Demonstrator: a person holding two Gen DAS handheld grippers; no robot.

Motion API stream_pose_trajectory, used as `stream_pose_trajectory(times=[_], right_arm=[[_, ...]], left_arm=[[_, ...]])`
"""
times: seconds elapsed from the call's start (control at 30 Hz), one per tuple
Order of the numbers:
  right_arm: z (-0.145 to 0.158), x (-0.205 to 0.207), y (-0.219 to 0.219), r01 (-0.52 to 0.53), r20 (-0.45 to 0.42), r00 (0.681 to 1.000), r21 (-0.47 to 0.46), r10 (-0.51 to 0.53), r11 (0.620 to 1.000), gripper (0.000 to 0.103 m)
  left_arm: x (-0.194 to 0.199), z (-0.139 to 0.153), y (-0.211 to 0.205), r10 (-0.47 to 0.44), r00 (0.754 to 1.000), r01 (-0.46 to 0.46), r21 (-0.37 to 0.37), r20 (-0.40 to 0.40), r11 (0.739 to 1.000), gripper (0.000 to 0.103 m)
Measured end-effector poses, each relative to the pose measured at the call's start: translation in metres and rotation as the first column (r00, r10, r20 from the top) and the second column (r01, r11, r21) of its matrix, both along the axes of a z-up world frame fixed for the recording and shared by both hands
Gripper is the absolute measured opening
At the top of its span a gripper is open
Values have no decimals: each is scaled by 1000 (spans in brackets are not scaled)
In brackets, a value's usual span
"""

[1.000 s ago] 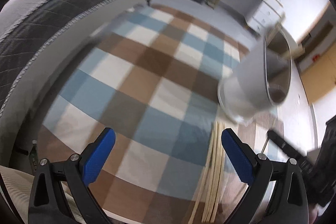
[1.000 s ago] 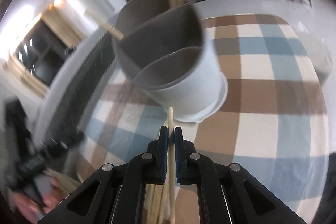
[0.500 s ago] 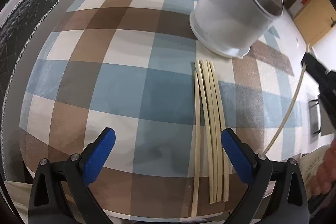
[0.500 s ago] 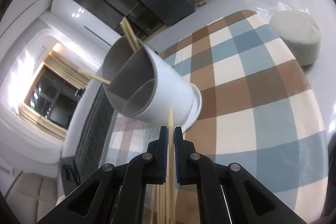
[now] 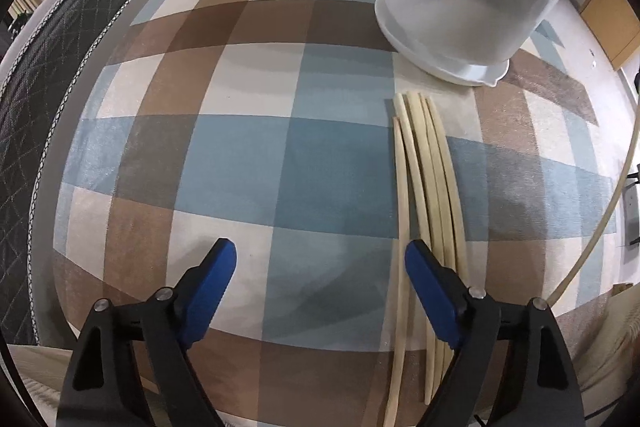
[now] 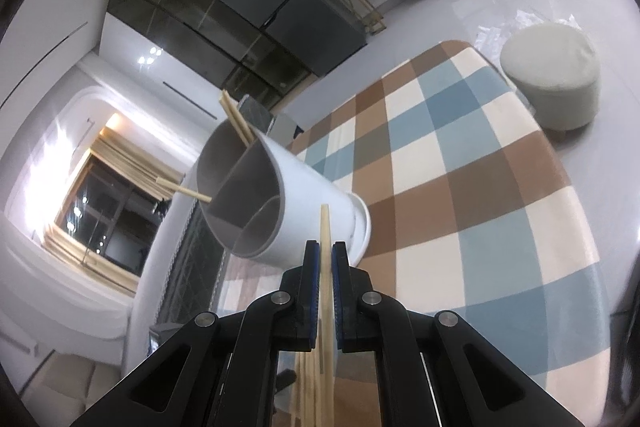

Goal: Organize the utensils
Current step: 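Pinch a chopstick with the left gripper while the right gripper holds its chopstick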

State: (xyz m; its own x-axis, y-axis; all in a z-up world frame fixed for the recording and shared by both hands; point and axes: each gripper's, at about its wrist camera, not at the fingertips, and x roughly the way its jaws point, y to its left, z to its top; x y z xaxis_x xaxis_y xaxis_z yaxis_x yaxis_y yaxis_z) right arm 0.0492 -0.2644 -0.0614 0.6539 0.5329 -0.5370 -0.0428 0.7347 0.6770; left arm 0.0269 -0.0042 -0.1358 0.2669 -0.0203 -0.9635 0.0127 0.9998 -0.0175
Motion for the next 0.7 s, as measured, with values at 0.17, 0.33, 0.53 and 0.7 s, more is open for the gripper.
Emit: stream_pose_trajectory(times=[0.17, 0.33, 0.53, 0.7], right_arm=[[2, 2, -4, 6, 18, 1000, -1, -6, 1000, 5], [1, 2, -8, 9, 21, 1000, 2, -9, 1000, 5], [5, 1, -12, 8, 40, 999, 9, -8, 1000, 5], [7, 0, -11, 0, 54, 999, -2, 0, 1000, 5]], left_arm=[[6, -2, -10, -25, 1000, 25, 2, -12, 1000, 75], [14, 1, -20, -41, 999, 40, -8, -8, 999, 59], [32, 6, -33, -99, 995, 99, -14, -9, 995, 20], [47, 7, -40, -121, 992, 120, -21, -28, 993, 1]])
